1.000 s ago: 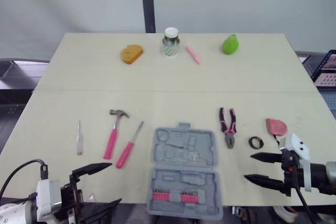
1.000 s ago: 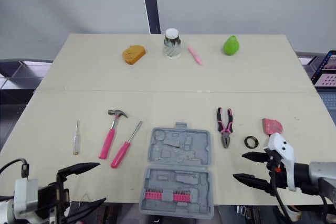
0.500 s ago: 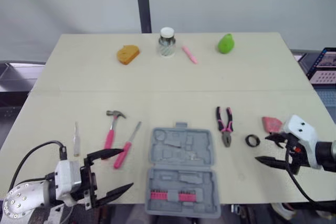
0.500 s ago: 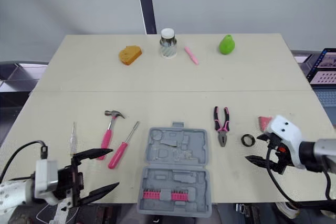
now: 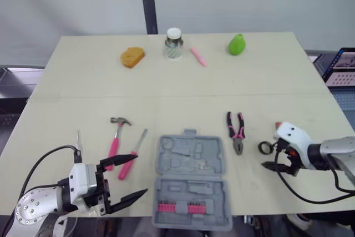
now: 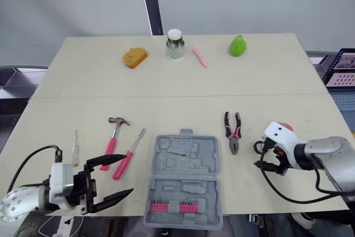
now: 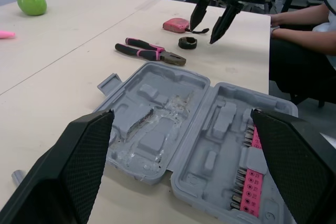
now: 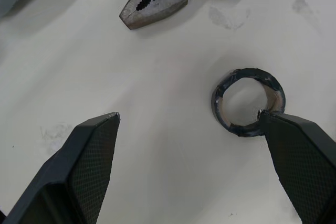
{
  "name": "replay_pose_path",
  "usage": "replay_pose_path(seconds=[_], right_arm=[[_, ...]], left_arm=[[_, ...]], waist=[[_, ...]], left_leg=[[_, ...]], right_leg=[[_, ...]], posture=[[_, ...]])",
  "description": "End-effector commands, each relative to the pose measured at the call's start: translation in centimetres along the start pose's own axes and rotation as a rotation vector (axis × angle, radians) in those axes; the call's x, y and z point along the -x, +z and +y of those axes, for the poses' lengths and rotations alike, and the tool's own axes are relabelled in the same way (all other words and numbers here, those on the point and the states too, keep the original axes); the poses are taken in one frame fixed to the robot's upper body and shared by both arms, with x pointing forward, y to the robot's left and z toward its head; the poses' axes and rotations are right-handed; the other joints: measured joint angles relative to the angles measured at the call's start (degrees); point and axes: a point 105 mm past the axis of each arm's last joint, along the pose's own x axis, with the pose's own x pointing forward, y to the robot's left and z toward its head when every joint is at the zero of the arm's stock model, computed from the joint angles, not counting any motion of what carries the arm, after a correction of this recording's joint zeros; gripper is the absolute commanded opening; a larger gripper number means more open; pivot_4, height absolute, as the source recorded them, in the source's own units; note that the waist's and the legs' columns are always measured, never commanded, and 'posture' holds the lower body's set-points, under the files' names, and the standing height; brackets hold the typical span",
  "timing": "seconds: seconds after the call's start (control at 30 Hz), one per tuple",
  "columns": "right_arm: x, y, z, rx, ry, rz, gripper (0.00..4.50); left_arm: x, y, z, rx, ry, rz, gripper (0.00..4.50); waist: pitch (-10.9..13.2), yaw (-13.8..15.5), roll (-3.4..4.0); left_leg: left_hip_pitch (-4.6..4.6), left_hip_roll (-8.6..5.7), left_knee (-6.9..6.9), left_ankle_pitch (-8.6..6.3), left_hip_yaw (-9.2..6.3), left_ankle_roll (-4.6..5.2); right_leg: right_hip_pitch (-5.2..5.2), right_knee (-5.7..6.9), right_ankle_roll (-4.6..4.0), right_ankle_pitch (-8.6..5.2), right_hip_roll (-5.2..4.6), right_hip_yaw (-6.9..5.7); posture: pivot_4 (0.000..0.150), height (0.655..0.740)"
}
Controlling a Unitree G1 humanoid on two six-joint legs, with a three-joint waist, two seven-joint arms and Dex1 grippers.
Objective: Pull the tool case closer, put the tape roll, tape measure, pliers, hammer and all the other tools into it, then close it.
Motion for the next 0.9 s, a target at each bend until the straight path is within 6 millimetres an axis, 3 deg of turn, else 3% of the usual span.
replay_pose_path(seconds=[0.03, 0.43, 0.9], right_arm=[[-0.3, 0.4, -0.5, 0.016, -0.030, -0.004, 4.46], [-2.1, 0.3, -0.6, 0.004, -0.031, -0.004, 4.46], [-2.6, 0.7, -0.4, 0.011, -0.022, -0.026, 4.46]], left_arm=[[-0.3, 0.8, -0.5, -0.025, -0.021, -0.008, 4.47], [-0.4, 0.9, -0.7, -0.022, -0.029, -0.009, 4.47], [-0.5, 1.0, -0.9, -0.017, -0.021, -0.017, 4.47]], waist=[[0.00, -0.01, 0.00], [0.00, -0.36, 0.00], [0.00, -1.07, 0.00]], left_leg=[[0.00, 0.01, 0.00, 0.00, 0.02, -0.01], [0.00, 0.04, 0.00, 0.04, 0.08, -0.04], [0.01, 0.04, 0.00, 0.04, 0.09, -0.05]], right_leg=[[-0.02, 0.02, 0.00, 0.00, 0.00, 0.01], [-0.10, 0.13, -0.01, 0.00, 0.02, 0.11], [-0.12, 0.16, -0.01, 0.00, 0.02, 0.13]], posture=[[0.150, 0.7385], [0.150, 0.7385], [0.150, 0.7385]])
